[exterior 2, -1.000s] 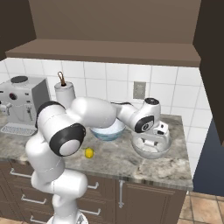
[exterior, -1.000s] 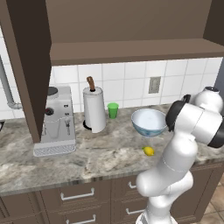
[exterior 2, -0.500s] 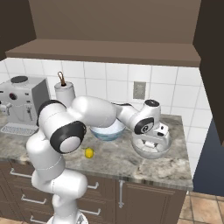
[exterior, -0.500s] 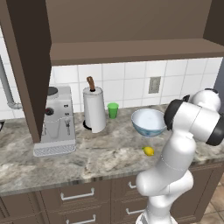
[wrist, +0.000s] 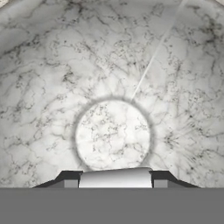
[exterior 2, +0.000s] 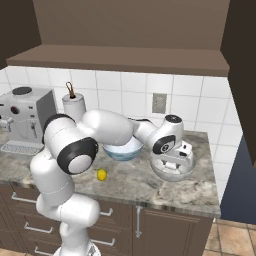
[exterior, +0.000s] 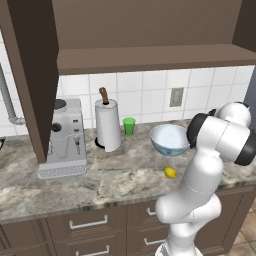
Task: Pick both bowls and place them on the counter. Then place the lemon in one bowl and place the marshmallow in the other bowl.
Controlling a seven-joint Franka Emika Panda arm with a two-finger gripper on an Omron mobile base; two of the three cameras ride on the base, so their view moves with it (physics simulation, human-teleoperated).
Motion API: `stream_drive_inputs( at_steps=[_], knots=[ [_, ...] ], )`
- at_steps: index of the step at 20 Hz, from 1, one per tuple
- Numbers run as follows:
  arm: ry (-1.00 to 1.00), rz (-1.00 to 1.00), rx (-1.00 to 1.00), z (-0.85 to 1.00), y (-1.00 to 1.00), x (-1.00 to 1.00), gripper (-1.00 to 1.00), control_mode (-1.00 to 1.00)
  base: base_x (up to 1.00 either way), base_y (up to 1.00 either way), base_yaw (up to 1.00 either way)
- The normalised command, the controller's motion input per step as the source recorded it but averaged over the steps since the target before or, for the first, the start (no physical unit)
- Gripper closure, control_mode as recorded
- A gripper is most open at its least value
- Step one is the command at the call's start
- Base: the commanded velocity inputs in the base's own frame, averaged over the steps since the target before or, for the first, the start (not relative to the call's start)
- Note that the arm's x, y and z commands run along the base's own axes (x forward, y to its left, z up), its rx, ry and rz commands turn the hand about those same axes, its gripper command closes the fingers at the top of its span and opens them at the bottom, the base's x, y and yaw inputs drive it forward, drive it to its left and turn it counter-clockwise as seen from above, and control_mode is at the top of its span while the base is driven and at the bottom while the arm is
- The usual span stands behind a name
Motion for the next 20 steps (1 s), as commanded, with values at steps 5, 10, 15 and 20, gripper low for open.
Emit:
stream_drive_inputs(
  at_steps=[5,10,15,20],
  knots=[
    [0.00,0.00,0.00,-0.01,0.00,0.01,1.00,-1.00,0.00,0.00,0.00],
    [0.00,0.00,0.00,-0.02,0.00,0.04,1.00,-1.00,0.00,0.00,0.00],
    [0.00,0.00,0.00,-0.02,0.00,0.01,1.00,-1.00,0.00,0.00,0.00],
    [-0.01,0.00,0.00,0.00,0.00,0.00,-1.00,-1.00,0.00,0.00,0.00]
  ],
)
